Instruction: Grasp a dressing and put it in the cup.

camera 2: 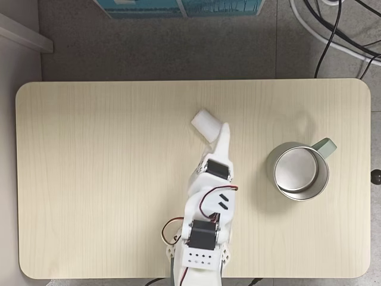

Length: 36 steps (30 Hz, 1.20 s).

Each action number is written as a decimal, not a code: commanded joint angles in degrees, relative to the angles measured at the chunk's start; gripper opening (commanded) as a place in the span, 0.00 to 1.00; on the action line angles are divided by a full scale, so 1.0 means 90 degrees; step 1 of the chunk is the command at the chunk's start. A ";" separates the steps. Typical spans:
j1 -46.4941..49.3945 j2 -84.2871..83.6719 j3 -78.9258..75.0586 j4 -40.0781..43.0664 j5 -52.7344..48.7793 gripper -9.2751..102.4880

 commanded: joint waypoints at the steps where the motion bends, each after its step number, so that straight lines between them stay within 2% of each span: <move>1: -0.0146 0.1543 0.0762 0.0010 0.0264 0.38; 15: -0.0879 0.4463 0.1523 -0.0732 0.0713 0.37; 20: -0.0859 0.5615 0.2148 -0.0469 0.0635 0.36; 24: -0.0723 0.5605 0.2168 -0.0430 0.0508 0.34; 33: -0.0654 0.5547 0.2148 -0.0449 -0.0264 0.12; 36: -0.0566 0.5508 0.2139 -0.0459 -0.0381 0.09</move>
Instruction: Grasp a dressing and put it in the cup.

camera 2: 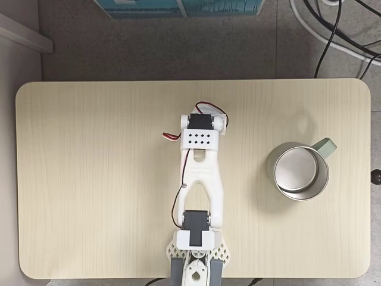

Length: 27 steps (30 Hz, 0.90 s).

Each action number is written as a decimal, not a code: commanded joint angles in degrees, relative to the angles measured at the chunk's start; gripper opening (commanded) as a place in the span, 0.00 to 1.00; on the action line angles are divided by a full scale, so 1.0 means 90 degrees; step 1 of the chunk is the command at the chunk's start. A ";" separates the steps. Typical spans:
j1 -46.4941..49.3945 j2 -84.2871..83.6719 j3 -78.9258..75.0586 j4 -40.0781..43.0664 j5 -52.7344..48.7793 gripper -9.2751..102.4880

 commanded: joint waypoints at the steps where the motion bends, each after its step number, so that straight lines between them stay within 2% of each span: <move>1: 0.0156 -0.0156 0.0127 0.0010 -0.0117 0.09; 4: 0.0215 -0.0420 0.0117 0.0088 -0.0156 0.09; 8: 0.0215 -0.1514 0.0186 0.0635 -0.0313 0.09; 13: 0.0254 -0.3311 0.1006 0.1963 -0.0732 0.09; 17: 0.0479 -0.4062 0.2051 0.3037 -0.1084 0.09; 22: 0.1201 -0.4990 0.2480 0.3428 -0.1699 0.09; 27: 0.2783 -0.5078 0.2656 0.3564 -0.2500 0.10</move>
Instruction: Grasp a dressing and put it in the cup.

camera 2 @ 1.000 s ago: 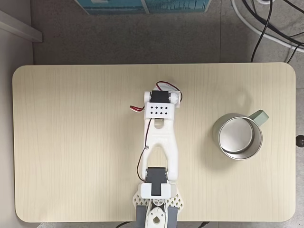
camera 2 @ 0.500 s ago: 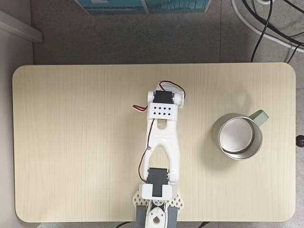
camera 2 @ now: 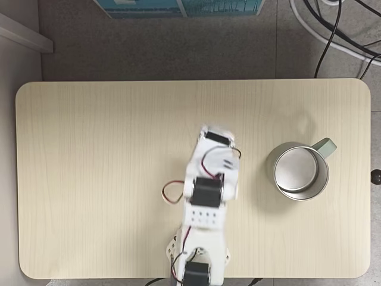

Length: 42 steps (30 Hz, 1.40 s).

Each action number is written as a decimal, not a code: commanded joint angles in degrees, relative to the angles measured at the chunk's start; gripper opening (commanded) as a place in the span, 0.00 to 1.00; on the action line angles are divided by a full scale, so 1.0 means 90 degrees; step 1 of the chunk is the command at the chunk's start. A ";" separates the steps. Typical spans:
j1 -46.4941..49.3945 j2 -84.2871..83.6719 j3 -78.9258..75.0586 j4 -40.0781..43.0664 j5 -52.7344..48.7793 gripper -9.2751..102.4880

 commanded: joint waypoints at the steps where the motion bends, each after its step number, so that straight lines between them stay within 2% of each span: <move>1: 0.1270 -0.0039 0.0352 0.0068 -0.0498 0.10; 6: 0.2969 0.0957 0.0889 0.0215 -0.1436 0.10; 11: 0.3721 0.2129 0.1406 0.0225 -0.1934 0.09; 24: 0.3525 0.2207 -0.0010 -0.0996 -0.1875 0.10; 27: 0.3555 0.2207 -0.0234 -0.1162 -0.1709 0.14; 32: 0.3574 0.1934 -0.0557 -0.1230 -0.1641 0.30; 42: 0.3662 0.1748 -0.0576 -0.1182 -0.1719 0.33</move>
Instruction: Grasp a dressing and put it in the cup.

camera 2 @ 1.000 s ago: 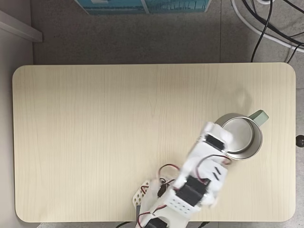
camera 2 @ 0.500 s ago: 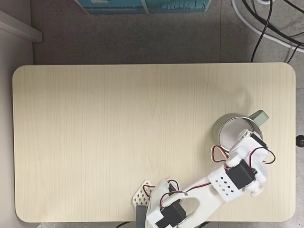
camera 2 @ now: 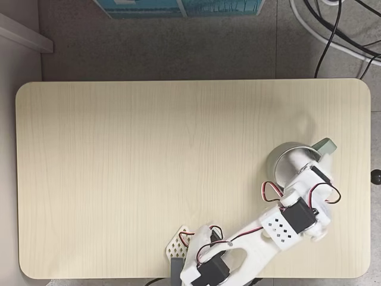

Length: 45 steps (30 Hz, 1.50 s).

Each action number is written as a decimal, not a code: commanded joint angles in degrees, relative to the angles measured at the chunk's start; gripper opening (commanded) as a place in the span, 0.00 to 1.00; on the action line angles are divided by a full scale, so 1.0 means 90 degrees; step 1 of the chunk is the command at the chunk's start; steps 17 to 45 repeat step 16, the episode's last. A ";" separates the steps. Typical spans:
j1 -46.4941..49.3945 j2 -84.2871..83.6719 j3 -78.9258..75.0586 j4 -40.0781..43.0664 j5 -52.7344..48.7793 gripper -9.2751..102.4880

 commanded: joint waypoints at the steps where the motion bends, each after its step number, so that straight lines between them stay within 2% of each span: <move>1: 0.0049 -0.0293 0.0000 -0.0020 -0.0039 0.33; 45: -0.0039 -0.0283 -0.0020 -0.0078 0.0117 0.32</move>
